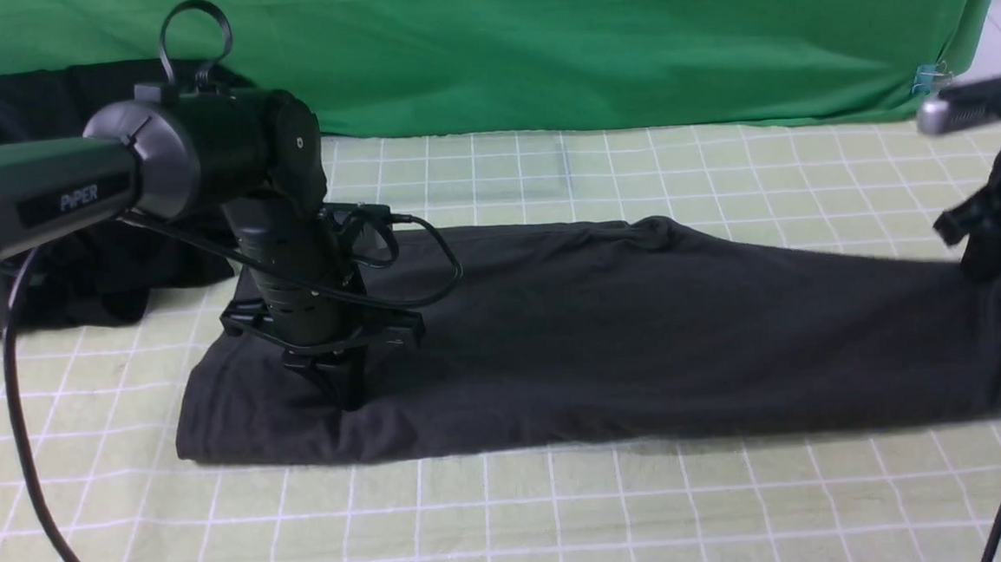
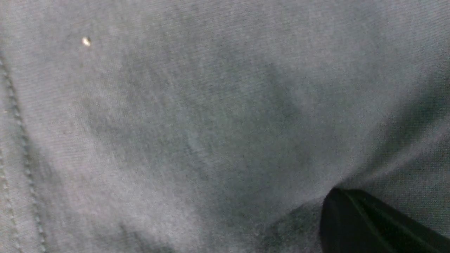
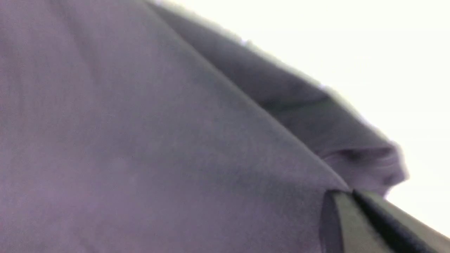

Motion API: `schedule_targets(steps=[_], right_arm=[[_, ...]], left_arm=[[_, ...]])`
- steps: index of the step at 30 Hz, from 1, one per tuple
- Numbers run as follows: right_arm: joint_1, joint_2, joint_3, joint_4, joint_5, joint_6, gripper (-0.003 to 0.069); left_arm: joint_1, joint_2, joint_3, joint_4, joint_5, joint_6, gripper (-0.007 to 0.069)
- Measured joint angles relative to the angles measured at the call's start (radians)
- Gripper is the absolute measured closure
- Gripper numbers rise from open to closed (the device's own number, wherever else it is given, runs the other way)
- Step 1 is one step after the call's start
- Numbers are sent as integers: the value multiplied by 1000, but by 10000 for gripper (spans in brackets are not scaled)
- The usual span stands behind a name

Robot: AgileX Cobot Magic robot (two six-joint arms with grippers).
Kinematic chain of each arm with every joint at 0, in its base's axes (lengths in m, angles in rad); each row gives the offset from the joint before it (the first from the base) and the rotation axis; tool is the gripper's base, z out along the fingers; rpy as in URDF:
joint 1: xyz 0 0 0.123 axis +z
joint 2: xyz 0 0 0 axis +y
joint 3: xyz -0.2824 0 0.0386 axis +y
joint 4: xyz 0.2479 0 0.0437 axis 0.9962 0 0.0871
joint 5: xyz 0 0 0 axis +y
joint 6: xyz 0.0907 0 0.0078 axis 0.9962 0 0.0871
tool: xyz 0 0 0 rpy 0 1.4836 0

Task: Fold a long-sleeved shirt over a green coffee tablecloth.
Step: 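Pull the folded dark garment lengthwise by its ends to straighten it flat on the table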

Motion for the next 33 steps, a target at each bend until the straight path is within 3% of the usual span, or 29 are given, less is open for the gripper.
schedule_targets(steps=[10,14,15,19,22,24,25,26,28,29,33], right_arm=[[0,126,-40,-46,-60,6,634],[0,145,-40,-99,-67,63,543],[0,146,-46,-114,-64,91,456],[3,123,-101,-128,-35,146,264],[17,79,-154,-111,-17,176,233],[31,58,-178,-72,-16,161,256],[62,32,-201,16,-16,83,335],[67,31,-204,28,-16,70,347],[131,30,-213,192,-24,-81,537],[152,39,-213,236,-29,-110,579],[230,100,-213,338,-65,-171,645]], left_arm=[[0,0,-1,0,5,0,629],[0,0,-1,-1,5,0,629],[0,0,-4,-1,7,-6,629],[0,-6,-36,17,27,-26,629],[9,-30,-91,43,32,-51,629],[18,-43,-130,49,36,-62,629],[29,-53,-180,49,39,-72,629],[32,-54,-186,50,40,-73,629],[55,-56,-234,50,41,-84,629],[61,-56,-241,48,42,-86,629],[81,-46,-245,33,47,-98,629]])
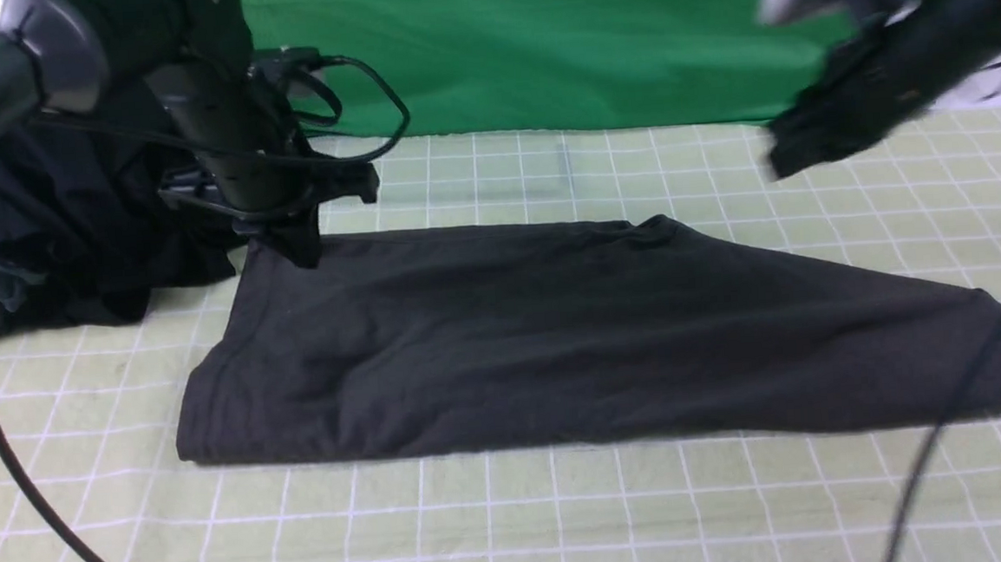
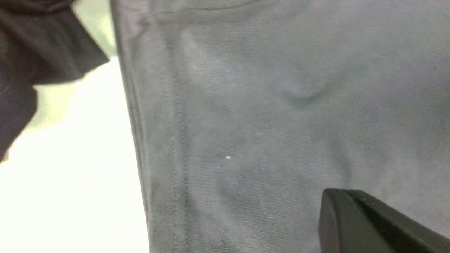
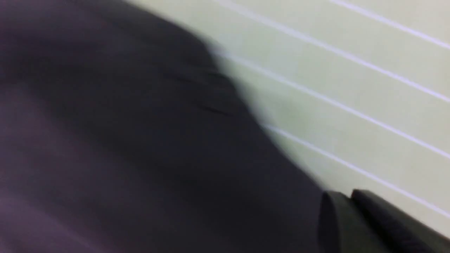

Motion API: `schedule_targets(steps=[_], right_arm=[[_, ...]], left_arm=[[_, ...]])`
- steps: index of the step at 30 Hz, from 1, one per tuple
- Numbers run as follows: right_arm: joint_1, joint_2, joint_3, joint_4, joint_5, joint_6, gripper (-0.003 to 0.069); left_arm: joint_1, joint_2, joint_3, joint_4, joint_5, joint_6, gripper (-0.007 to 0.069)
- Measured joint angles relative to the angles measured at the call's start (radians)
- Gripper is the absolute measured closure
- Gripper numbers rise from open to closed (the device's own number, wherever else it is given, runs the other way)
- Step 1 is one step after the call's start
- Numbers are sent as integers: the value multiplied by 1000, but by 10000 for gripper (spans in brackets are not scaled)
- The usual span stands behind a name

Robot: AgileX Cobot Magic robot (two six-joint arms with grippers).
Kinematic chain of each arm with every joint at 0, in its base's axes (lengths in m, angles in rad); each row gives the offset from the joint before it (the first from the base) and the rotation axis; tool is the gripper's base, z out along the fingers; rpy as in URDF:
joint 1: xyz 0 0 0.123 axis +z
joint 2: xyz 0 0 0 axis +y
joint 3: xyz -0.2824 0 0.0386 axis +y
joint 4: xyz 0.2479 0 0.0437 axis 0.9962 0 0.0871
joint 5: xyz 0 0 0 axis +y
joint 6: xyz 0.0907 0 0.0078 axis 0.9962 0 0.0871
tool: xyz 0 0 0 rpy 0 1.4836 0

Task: Fold a long-sleeved shirt over a green coffee tablecloth.
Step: 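Pull the folded dark garment lengthwise by its ends to straighten it flat on the table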

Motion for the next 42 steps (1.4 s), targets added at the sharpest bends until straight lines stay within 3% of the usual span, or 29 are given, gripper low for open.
schedule_targets(steps=[9,15,21,27,31,33,37,39,42], right_arm=[[137,215,1,30,-156,-23,662],[155,239,1,33,-374,-19,660],[142,245,-6,33,-473,2,649],[73,151,-79,-84,-134,21,641],[-20,24,-95,-122,92,67,640],[-110,-41,-96,-136,228,114,640],[-232,-96,-17,-189,284,196,627],[-319,-118,80,-242,299,252,561],[-376,-118,161,-268,274,275,413]], left_arm=[[4,82,123,-11,-25,7,629],[4,72,180,-11,-81,6,629],[4,68,182,-12,-86,-5,629],[8,6,202,7,-68,-5,629],[8,-72,256,28,-96,-22,629],[8,-135,337,28,-147,-40,629],[8,-203,466,-50,-235,-36,629],[7,-235,548,-164,-318,42,629],[5,-242,598,-208,-370,79,629]])
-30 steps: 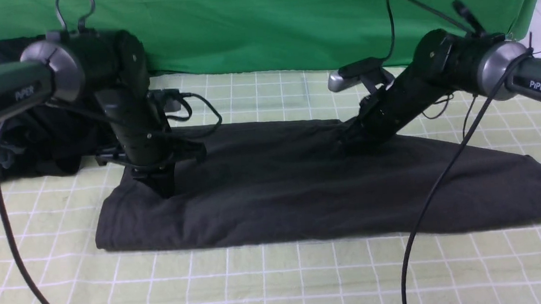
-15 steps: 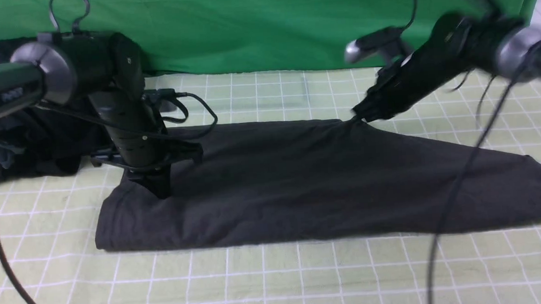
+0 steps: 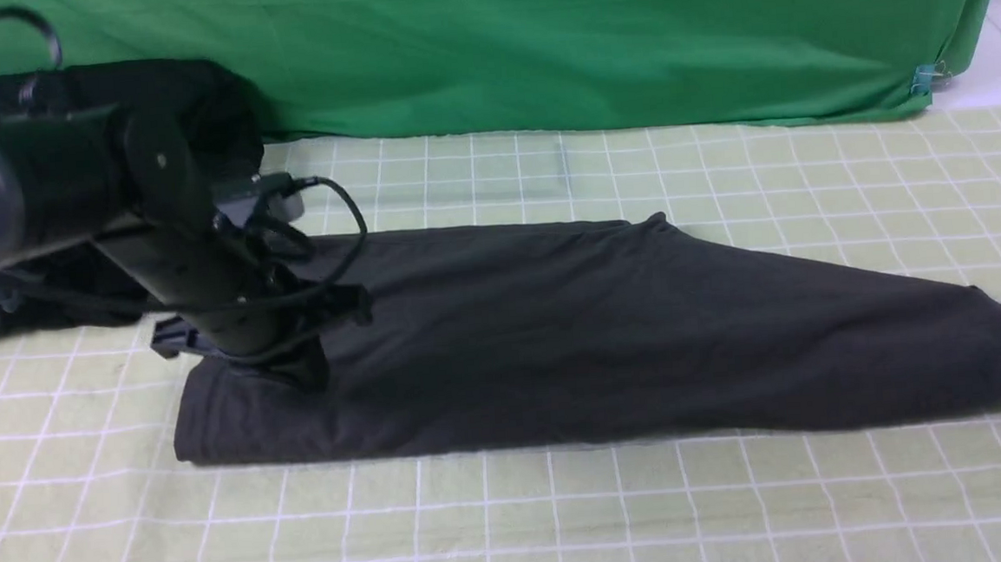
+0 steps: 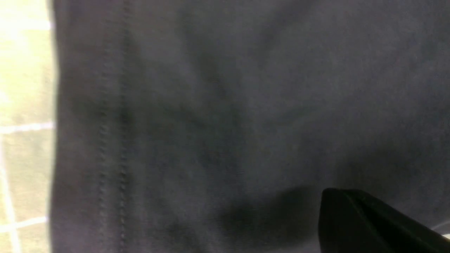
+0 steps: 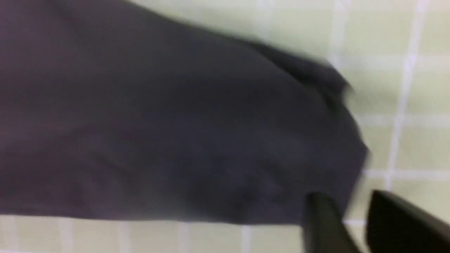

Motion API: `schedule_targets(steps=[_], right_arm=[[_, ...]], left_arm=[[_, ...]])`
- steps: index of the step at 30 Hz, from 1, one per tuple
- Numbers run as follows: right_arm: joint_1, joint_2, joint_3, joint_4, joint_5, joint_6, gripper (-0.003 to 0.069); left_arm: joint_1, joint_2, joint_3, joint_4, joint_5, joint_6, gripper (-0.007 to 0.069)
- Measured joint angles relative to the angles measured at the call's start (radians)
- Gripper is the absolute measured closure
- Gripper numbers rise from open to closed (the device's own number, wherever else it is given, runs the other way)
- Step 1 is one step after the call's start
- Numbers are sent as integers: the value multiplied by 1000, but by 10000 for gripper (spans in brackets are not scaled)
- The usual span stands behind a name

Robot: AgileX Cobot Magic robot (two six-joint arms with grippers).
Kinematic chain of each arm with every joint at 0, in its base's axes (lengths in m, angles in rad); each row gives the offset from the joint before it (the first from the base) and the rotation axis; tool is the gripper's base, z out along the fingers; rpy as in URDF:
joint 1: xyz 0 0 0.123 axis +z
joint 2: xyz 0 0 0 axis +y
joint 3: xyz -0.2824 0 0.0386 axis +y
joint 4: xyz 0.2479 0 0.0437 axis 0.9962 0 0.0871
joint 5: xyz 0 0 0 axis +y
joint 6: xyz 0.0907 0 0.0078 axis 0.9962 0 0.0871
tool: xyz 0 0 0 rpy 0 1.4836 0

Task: Fold a long-sleeved shirt over a green coffee tablecloth.
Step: 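Pull the folded dark garment lengthwise by its ends to straighten it flat on the table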

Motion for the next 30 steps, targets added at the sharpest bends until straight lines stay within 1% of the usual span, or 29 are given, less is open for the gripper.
schedule_targets(steps=[2,3,5,7,8,11,17,20,21,22,23,25,26,27,28,29,30], right_arm=[[-23,8,39,-5,-47,11,284],[-24,9,42,-5,-51,11,271],[-30,23,59,-5,-73,14,167],[-30,49,61,4,-98,16,63],[-28,65,61,8,-111,18,32],[-13,112,62,10,-131,22,1],[21,174,62,11,-166,31,4],[36,186,62,6,-179,33,43],[42,186,62,6,-181,31,88],[51,188,61,4,-182,14,169],[53,189,61,4,-182,3,230],[61,189,61,14,-174,-31,449],[61,189,61,15,-174,-31,449],[62,187,60,12,-164,-41,570],[62,186,59,10,-163,-41,577],[58,176,56,-27,-147,-14,605],[51,170,49,-57,-135,17,608]], left_arm=[[1,0,33,28,-10,-11,629],[1,1,37,28,-10,-11,629],[3,4,70,73,-12,-48,629],[7,4,109,104,-38,-110,629],[8,0,123,104,-59,-133,628],[8,-6,139,101,-82,-153,628],[8,-20,148,101,-107,-159,628],[12,-32,150,104,-119,-159,628],[13,-45,150,108,-122,-159,628],[14,-65,150,111,-123,-159,628],[14,-82,150,112,-123,-158,628],[14,-120,150,115,-125,-158,628],[14,-124,150,115,-125,-158,628],[15,-163,150,117,-124,-158,628],[15,-163,150,119,-124,-158,628],[15,-205,151,125,-117,-158,628],[15,-224,151,127,-110,-158,628]])
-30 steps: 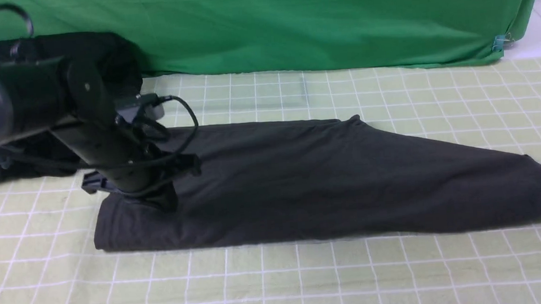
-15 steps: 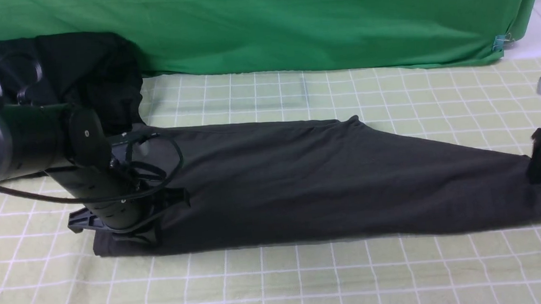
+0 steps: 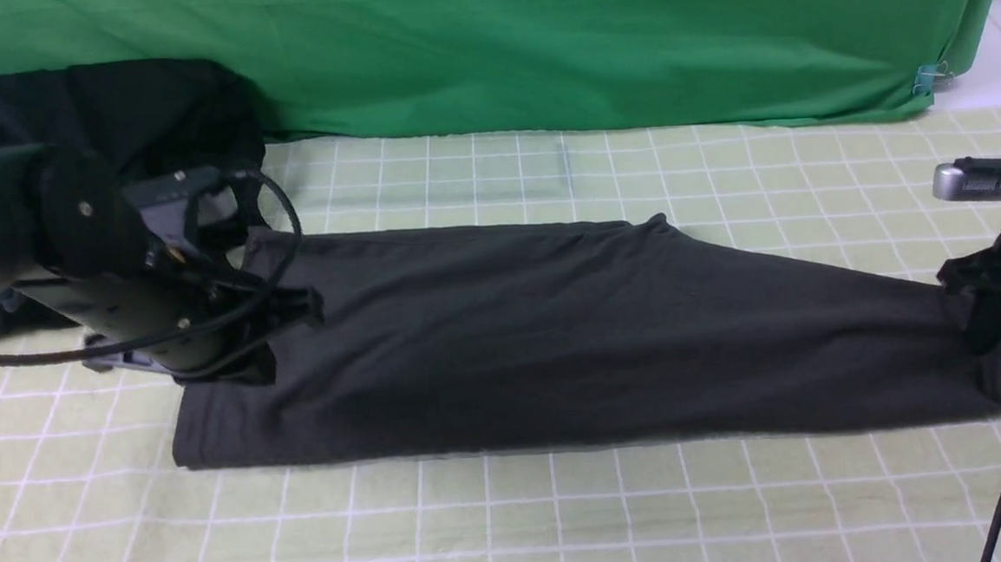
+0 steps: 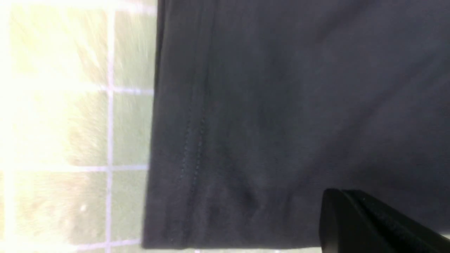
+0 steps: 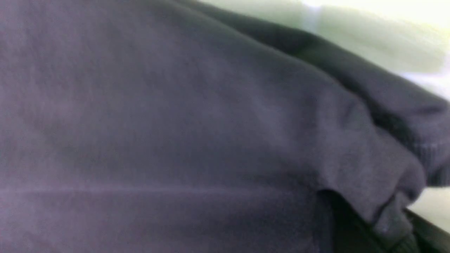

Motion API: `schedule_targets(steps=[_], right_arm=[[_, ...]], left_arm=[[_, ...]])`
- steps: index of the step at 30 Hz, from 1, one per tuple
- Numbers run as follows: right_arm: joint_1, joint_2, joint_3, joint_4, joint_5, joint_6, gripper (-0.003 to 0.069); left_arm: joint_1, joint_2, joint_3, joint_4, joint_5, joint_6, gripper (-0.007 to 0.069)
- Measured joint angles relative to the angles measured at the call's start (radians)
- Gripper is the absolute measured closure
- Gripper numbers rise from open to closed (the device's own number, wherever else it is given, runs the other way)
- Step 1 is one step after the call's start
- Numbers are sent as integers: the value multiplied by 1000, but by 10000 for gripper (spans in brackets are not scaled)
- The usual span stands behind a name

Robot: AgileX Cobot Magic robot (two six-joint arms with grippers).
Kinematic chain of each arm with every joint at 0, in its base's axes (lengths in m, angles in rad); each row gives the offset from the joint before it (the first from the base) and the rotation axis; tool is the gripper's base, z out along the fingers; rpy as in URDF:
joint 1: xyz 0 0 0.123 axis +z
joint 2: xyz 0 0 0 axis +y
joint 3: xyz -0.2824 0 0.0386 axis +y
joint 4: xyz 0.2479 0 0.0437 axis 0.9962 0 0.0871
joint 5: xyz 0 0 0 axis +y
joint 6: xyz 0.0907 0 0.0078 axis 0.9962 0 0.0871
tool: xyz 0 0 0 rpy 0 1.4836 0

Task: Fold a long-sleeved shirt over a green coffee tablecloth.
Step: 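Fold the right end of the dark garment over onto its left end with the right gripper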

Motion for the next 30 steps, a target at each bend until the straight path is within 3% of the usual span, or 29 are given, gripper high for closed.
schedule_targets(steps=[4,11,18,22,26,30], right_arm=[[-44,-49,-35,-100,60,90,608],[-44,-149,-107,-60,165,119,608],[163,-257,-148,99,172,139,608],[345,-268,-219,181,167,175,608],[531,-242,-311,238,128,215,608],[644,-178,-402,250,101,259,608]], left_arm=[[0,-83,0,22,38,7,628],[19,-140,0,26,44,17,628],[112,-140,0,26,74,19,628],[169,-141,0,26,80,26,628],[205,-141,0,20,82,50,628],[217,-141,0,1,84,66,628]])
